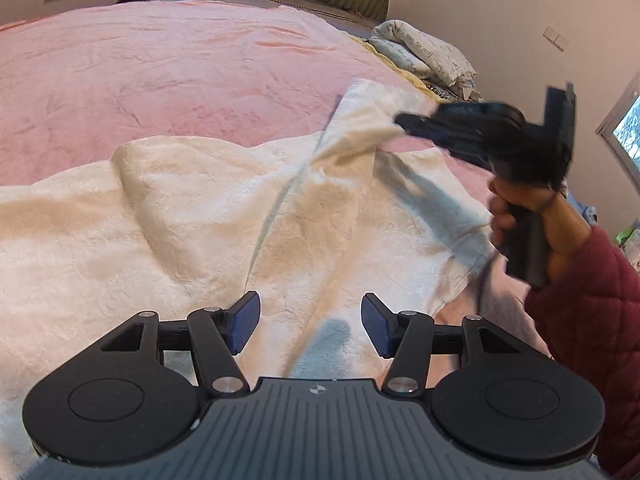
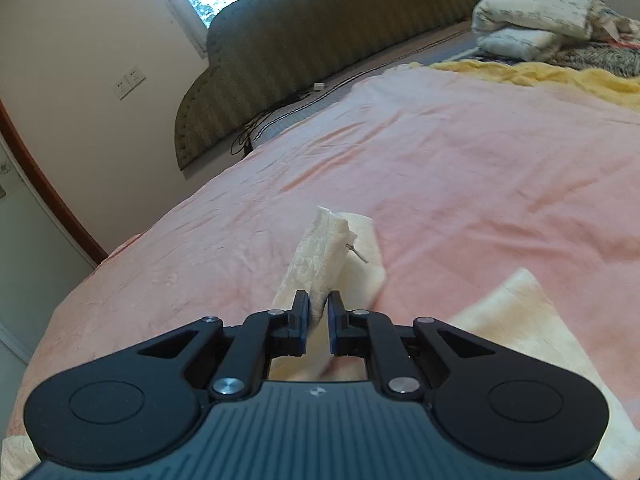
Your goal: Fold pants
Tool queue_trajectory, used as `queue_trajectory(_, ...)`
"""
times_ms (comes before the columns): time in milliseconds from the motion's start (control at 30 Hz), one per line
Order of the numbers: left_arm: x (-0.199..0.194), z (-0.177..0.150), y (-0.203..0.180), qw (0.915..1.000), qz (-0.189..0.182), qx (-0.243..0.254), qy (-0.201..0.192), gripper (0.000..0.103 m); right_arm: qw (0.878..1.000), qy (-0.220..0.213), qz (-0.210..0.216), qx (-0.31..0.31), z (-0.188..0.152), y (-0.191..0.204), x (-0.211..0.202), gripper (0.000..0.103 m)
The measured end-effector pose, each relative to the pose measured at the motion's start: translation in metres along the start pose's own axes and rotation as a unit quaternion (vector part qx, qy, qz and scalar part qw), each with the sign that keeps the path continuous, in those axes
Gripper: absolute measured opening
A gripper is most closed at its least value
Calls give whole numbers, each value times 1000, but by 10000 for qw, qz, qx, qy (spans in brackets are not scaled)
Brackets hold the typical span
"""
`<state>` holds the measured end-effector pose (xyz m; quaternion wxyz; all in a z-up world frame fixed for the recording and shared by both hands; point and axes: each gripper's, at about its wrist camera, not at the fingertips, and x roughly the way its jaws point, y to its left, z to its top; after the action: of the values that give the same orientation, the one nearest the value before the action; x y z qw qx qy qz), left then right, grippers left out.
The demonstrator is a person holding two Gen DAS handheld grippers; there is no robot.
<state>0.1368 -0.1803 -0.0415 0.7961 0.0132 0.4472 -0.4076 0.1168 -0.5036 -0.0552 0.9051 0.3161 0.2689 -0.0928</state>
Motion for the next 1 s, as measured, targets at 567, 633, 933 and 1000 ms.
queue_trajectory(567,10,4,-1,9992,346,79,-175,59,9826,-126,832,1655,-4,-53,28,51)
queue_trajectory(633,10,6,1,9994,305,0,-190,59,9840,-173,765,1597,-1,-53,29,23)
queue_trajectory(933,11,5,-19,9950,555,631,-531,59,9733,-1072,1142,1677,10,-76,-55,9)
queue_trajectory(1000,14,5,-27,9934,575,874,-460,60,9742,-1112,1106,1624,11,-82,-71,9)
